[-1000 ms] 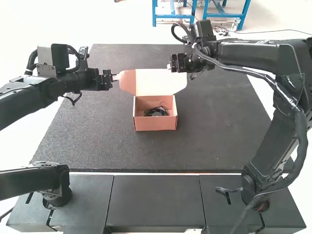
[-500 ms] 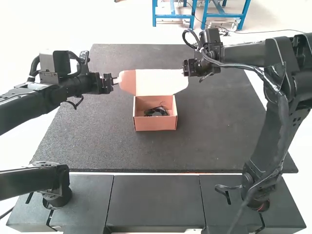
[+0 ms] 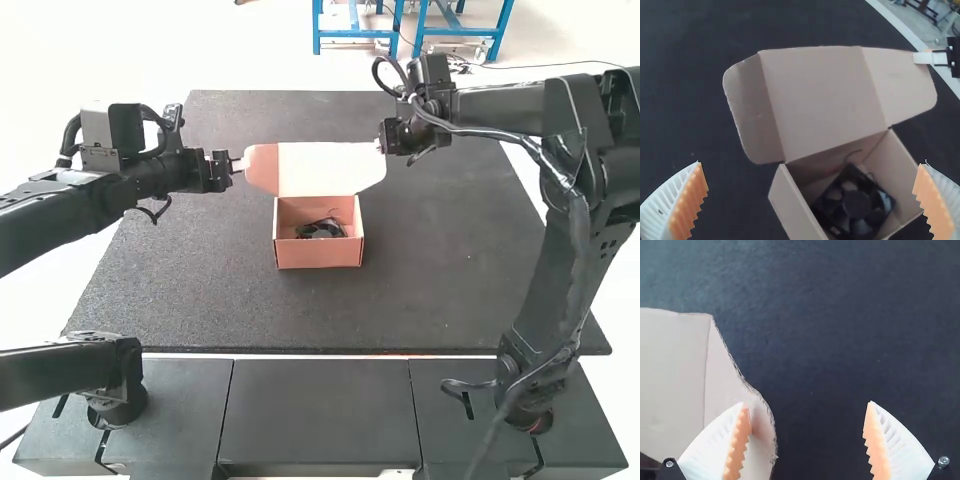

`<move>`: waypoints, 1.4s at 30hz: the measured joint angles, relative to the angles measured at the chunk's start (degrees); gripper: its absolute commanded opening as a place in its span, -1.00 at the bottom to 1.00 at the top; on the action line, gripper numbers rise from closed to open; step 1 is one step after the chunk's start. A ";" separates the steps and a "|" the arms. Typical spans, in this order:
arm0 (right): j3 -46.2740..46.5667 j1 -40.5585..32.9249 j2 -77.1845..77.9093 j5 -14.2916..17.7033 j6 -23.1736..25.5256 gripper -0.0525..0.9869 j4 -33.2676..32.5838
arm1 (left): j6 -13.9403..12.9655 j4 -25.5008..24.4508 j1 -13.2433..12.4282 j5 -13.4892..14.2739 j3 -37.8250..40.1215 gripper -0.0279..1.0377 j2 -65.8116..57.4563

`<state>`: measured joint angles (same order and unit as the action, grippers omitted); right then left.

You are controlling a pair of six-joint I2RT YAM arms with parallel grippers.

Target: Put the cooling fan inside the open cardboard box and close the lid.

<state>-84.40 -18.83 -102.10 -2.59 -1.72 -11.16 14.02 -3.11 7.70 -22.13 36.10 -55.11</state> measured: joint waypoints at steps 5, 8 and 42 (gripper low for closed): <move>0.00 -1.62 0.00 -1.77 0.68 -0.11 -2.56 | 0.00 -0.07 0.00 0.00 -0.02 0.87 0.00; 0.00 -2.89 0.00 -2.40 1.05 -0.21 -2.54 | 0.00 -0.26 -0.20 -0.02 0.00 0.87 0.00; -2.14 -2.78 0.00 -2.08 -0.59 -0.32 -2.99 | 0.00 -0.50 -0.31 -0.02 0.00 0.87 0.04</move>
<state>-86.54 -21.61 -102.10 -4.67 -2.31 -14.15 14.02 -3.62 7.40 -22.15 36.10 -55.07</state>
